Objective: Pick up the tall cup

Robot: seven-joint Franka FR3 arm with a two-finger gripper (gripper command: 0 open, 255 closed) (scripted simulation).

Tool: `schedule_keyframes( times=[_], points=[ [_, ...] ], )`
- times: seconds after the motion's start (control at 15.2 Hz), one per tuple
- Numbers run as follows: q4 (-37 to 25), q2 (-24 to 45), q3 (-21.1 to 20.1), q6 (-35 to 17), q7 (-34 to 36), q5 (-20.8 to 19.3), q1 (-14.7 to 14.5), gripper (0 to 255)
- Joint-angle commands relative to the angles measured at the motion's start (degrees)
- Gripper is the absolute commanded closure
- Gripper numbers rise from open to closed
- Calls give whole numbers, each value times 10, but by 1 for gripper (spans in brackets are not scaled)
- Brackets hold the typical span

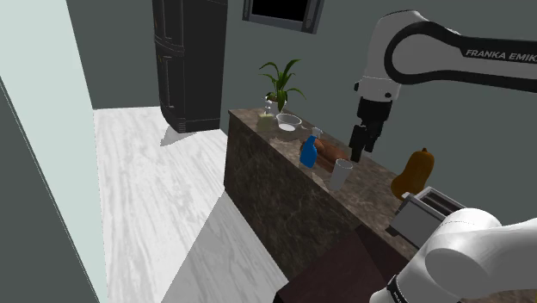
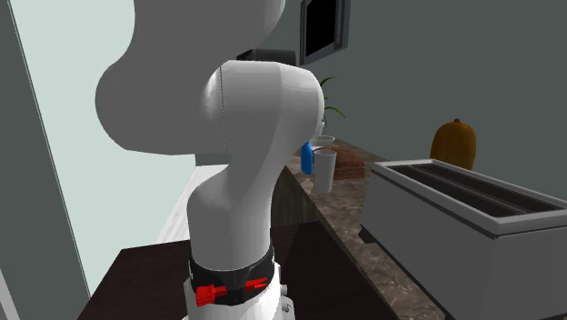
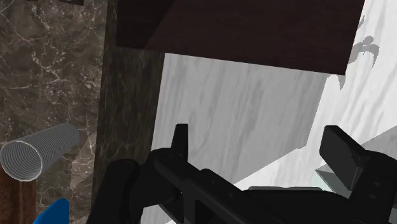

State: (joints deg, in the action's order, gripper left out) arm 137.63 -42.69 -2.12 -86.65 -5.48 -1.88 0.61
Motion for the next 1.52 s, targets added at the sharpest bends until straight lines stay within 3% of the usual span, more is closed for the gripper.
schedule_keyframes(
  times=[0.0,0.73,1.45],
  points=[
    [0,0,0,0,0,0,0,0],
    [55,104,94,-197,-88,-74,48,0],
    [12,295,185,-387,-180,-90,80,0]
  ],
)
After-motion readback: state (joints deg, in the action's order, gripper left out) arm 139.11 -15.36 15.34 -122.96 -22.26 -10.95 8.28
